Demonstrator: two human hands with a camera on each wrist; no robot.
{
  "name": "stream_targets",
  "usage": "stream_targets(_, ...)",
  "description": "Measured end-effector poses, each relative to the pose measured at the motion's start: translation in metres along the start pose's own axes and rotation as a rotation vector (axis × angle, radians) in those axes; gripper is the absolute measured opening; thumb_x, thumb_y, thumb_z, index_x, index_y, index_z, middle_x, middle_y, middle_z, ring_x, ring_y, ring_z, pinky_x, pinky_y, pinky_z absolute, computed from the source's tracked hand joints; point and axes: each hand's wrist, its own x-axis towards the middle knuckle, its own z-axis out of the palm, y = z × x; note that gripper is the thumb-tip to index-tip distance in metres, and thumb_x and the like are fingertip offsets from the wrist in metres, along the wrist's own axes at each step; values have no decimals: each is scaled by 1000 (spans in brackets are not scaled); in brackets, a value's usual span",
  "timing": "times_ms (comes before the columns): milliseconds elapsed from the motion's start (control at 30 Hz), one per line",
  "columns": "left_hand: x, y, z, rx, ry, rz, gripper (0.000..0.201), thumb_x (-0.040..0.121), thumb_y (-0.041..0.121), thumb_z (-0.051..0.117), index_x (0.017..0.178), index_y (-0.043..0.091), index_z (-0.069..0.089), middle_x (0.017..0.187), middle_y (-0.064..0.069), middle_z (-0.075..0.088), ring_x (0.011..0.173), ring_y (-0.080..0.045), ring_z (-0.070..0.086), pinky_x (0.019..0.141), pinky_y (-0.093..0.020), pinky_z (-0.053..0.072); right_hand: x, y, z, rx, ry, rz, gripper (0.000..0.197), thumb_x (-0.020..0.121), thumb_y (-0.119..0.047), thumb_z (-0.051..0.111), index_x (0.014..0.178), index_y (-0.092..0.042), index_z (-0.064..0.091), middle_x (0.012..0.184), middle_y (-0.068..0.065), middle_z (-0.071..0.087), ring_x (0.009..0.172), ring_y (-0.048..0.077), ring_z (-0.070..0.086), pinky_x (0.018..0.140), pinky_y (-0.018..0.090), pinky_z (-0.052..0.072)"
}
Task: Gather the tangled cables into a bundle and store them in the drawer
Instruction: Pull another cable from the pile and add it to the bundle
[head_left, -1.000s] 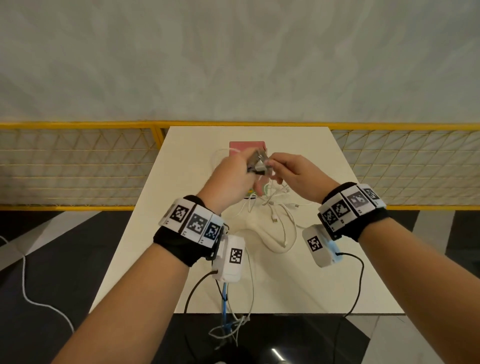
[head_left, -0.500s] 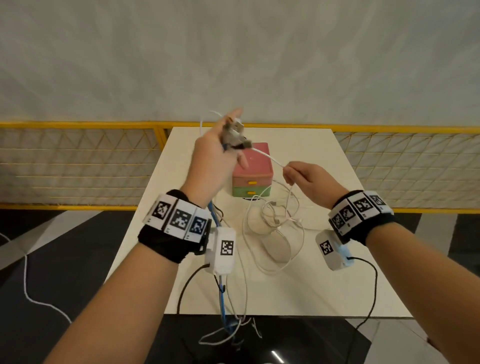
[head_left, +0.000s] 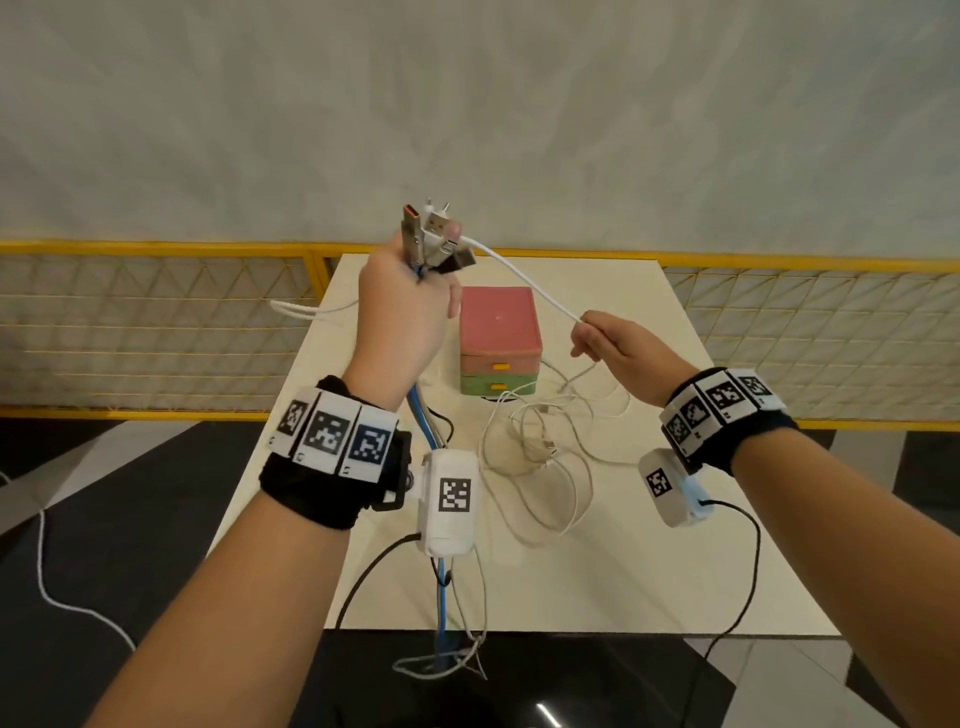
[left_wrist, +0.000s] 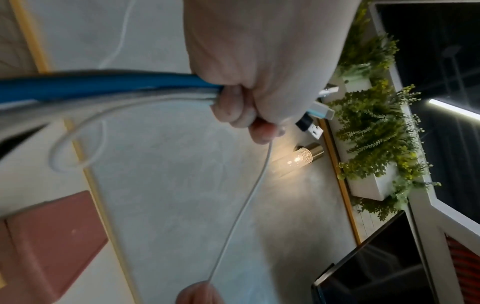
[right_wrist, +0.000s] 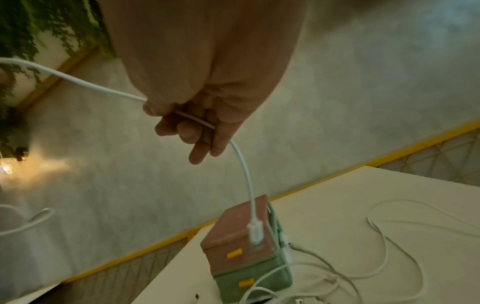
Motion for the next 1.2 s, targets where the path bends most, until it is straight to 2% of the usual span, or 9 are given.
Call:
stream_targets(233, -4, -5, -6, -15, -6, -31, 44, 84, -14, 36, 112, 7, 61, 67, 1, 57, 38, -4, 45, 48, -11, 37, -7, -30, -13, 243, 6, 51, 17, 102, -15, 35, 99, -16, 52, 79, 3, 63, 84, 24, 67, 69, 37, 59)
stream_targets(400, -6, -6, -11, -17, 6, -55, 32, 91, -3, 49, 95, 23, 68, 42, 4, 54, 35, -7, 45, 52, -22, 36, -45, -90, -39, 137, -361, 36, 8, 94, -17, 54, 91, -16, 60, 81, -1, 74, 74, 14, 70, 54, 29, 55)
stream_targets(533, -16, 4, -7, -59, -191, -79, 34, 102, 26, 49, 88, 5, 72, 52, -2, 62, 33, -6, 40, 41, -15, 32, -73, -122, -45, -15, -625, -17, 27, 88, -40, 60, 79, -16, 70, 67, -5, 71, 60, 8, 64, 56, 9, 41)
stream_targets(633, -29, 17, -4, -77, -420, -22, 58, 104, 39, 38, 63, 6, 62, 52, -12, 57, 39, -18, 38, 44, -21, 33, -75, -121, -44, -101, -435, -64, 38, 88, -50, 50, 74, -20, 69, 61, -6, 65, 54, 9, 57, 54, 16, 42)
stream_targets(733, -41, 32, -2, -65, -608, 89, 61, 107, 31, 27, 56, 7, 50, 77, -7, 69, 70, -20, 63, 70, -23, 50, -71, -115, -37, -109, -169, -142, 39, 92, -48, 42, 97, -19, 67, 89, -8, 66, 81, 9, 62, 73, 29, 52)
stream_targets(833, -48, 42, 5, 11, -739, 154, 60, 107, 32, 23, 63, 9, 56, 106, 6, 72, 101, -14, 68, 90, -26, 52, -67, -122, -25, 74, -190, -159, 38, 96, -38, 40, 121, -14, 58, 121, -4, 60, 110, 2, 55, 94, 25, 46)
stream_targets(933, -50, 46, 9, 99, -781, 144, 58, 106, 38, 22, 69, 14, 59, 113, 15, 70, 98, 3, 64, 80, -16, 49, -66, -130, -11, 309, -245, -180, 36, 100, -18, 36, 132, -5, 44, 138, 1, 47, 123, -3, 47, 100, 13, 40)
stream_targets(1100, -53, 41, 14, 131, -767, 49, 52, 101, 48, 37, 71, 13, 60, 100, 10, 73, 77, -18, 71, 47, -35, 54, -66, -126, 14, 644, -200, -37, 29, 100, -15, 30, 124, -4, 40, 92, 18, 54, 85, 27, 61, 86, 34, 54)
stream_targets(1200, -51, 35, 17, -58, -651, 10, 16, 94, 30, 62, 87, 16, 65, 83, 0, 72, 79, -21, 71, 70, -43, 60, -67, -126, 23, 729, -147, 22, 19, 101, -19, 27, 92, -10, 41, 70, 4, 37, 56, 22, 37, 56, 32, 49)
